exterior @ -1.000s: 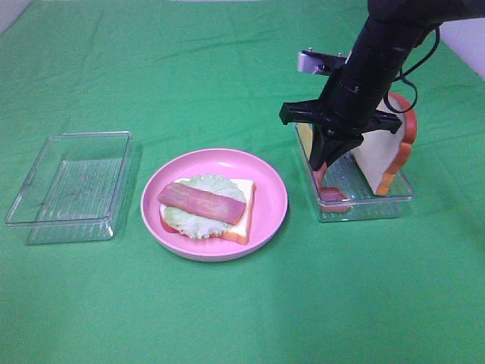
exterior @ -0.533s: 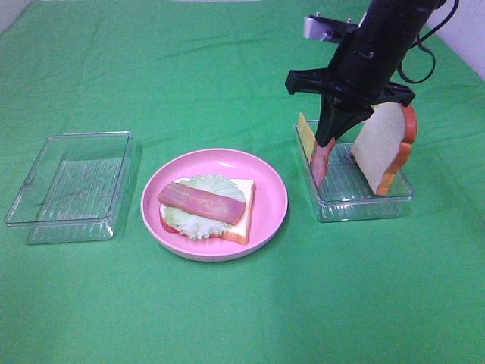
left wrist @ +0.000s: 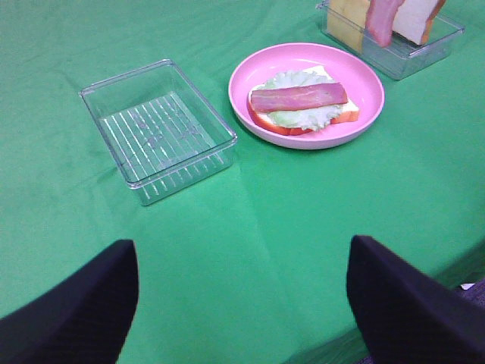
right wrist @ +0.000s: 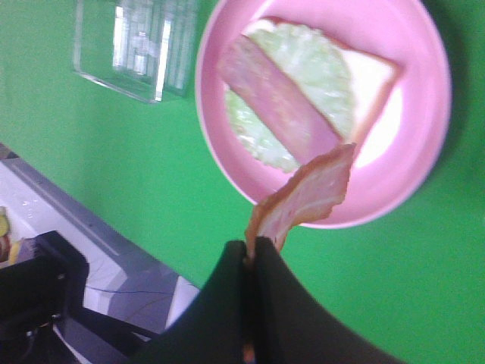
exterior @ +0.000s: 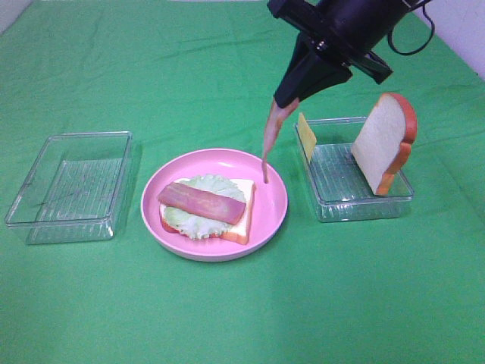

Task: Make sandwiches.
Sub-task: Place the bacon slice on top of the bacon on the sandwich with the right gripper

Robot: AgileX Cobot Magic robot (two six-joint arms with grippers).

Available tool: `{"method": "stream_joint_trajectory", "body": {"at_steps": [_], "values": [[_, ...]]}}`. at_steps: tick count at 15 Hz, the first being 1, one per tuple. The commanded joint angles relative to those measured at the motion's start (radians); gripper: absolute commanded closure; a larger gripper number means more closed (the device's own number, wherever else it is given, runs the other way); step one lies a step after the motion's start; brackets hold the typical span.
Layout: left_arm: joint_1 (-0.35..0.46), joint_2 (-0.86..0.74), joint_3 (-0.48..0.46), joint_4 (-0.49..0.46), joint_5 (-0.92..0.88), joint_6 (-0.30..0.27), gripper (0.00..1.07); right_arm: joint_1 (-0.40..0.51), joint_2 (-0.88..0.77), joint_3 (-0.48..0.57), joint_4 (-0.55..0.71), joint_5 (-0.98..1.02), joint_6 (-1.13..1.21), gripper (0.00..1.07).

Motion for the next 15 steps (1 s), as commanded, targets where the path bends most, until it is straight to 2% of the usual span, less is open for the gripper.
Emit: {"method": "stream_joint_trajectory", "body": {"at_steps": [1, 4, 6, 9, 10, 12, 15], "values": [[0.000, -0.019, 0.001, -0.008, -0.010, 0.002, 0.33, 0.053, 0.004, -0.003, 0.084, -0.072, -0.070, 1.07], [0.000, -0.019, 0.001, -0.008, -0.010, 0.002, 0.33, 0.180, 0.059, -0.004, 0.113, -0.259, -0.070, 1.07], [0.000, -0.019, 0.001, -0.009, -0.010, 0.002, 0.33, 0.225, 0.119, -0.005, 0.205, -0.334, -0.078, 1.07], [0.000, -0.019, 0.001, -0.009, -0.010, 0.002, 0.33, 0.233, 0.199, -0.005, 0.351, -0.348, -0.145, 1.07], [0.000, -0.019, 0.001, -0.009, -0.010, 0.002, 0.33, 0.228, 0.227, -0.005, 0.356, -0.364, -0.144, 1.07], [0.000, -0.019, 0.001, -0.009, -0.010, 0.002, 0.33, 0.214, 0.264, -0.005, 0.293, -0.369, -0.110, 1.07], [0.000, -0.019, 0.001, -0.009, -0.010, 0.002, 0.33, 0.195, 0.268, -0.005, -0.007, -0.342, 0.106, 1.07]]}}
